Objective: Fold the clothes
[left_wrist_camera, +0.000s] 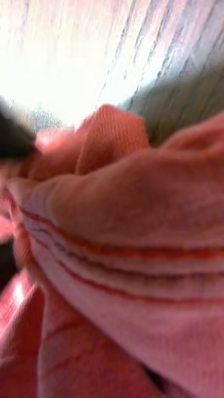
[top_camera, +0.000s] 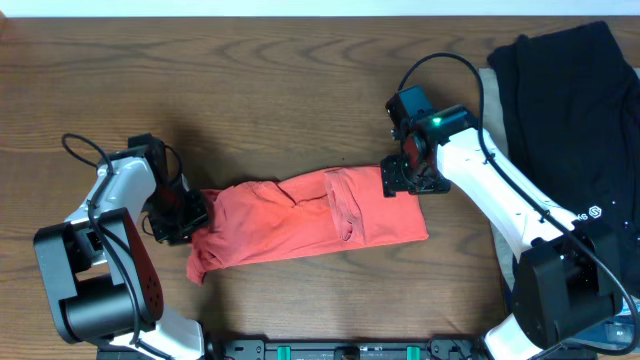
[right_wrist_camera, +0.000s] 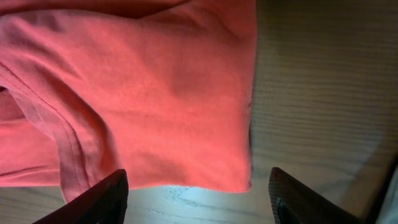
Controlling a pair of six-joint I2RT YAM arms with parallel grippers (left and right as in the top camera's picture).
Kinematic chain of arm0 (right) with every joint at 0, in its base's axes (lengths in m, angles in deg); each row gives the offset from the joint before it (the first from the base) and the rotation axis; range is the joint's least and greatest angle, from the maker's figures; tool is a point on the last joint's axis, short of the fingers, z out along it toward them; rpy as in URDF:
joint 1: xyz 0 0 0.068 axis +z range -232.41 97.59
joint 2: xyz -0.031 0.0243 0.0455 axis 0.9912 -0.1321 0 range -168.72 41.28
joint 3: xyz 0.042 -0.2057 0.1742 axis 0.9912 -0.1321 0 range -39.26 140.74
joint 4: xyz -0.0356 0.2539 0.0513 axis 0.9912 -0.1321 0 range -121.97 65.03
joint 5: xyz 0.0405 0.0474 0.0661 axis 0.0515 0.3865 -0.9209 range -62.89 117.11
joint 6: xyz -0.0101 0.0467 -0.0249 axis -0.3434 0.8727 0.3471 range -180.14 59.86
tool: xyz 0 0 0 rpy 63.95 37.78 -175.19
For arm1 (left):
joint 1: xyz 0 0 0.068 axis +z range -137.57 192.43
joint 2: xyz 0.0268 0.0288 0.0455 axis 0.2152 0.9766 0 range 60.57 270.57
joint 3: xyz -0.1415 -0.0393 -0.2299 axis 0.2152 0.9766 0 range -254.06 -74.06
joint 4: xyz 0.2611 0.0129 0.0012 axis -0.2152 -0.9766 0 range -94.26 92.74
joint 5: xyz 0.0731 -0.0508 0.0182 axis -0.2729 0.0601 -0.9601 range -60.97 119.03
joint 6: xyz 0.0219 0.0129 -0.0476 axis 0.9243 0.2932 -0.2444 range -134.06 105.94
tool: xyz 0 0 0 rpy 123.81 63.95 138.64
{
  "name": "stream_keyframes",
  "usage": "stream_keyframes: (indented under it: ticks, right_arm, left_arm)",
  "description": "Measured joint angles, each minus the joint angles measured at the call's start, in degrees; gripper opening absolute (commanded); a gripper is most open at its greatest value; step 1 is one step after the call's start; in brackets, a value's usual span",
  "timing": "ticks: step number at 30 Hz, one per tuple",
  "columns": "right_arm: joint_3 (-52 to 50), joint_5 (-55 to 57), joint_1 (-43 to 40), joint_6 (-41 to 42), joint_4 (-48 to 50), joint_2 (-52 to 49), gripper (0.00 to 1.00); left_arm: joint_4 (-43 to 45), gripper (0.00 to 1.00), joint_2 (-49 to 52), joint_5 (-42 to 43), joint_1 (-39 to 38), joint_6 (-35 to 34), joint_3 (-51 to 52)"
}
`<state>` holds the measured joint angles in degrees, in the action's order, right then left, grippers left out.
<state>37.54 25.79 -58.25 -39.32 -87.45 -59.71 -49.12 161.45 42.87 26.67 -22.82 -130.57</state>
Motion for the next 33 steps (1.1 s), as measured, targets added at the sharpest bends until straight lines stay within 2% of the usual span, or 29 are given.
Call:
stream_keyframes:
  ticks: [4,7,15,19,24,33]
  right_arm:
    - [0.0,1.4,-1.2,0.0,-1.5,0.0,0.7]
    - [0.0,3.2,-3.3,0.0,-2.7,0.0,0.7]
    - [0.0,6.3,-11.2,-2.0,-3.5,0.0,0.7]
    - [0.0,6.6,-13.5,-2.9,-3.5,0.0,0.7]
    - [0.0,6.8,-15.0,-3.6,-3.6,0.0,0.7]
    - [0.0,6.8,-15.3,-4.9,-3.7,0.0,0.7]
  left_arm:
    - [-0.5,0.06,0.0,0.2,0.0,0.1,-0.2]
    - [-4.7,0.06,0.0,-0.4,0.2,0.0,-2.6]
    - [-20.2,0.06,0.0,-6.9,1.3,-1.6,-22.3]
    - [-26.0,0.06,-0.2,-7.7,-0.7,-2.5,-29.6]
    - [-26.5,0.06,-0.2,-3.4,-9.3,-3.9,-31.3]
    - [-15.2,0.06,-0.1,1.0,-33.9,-12.0,-31.3]
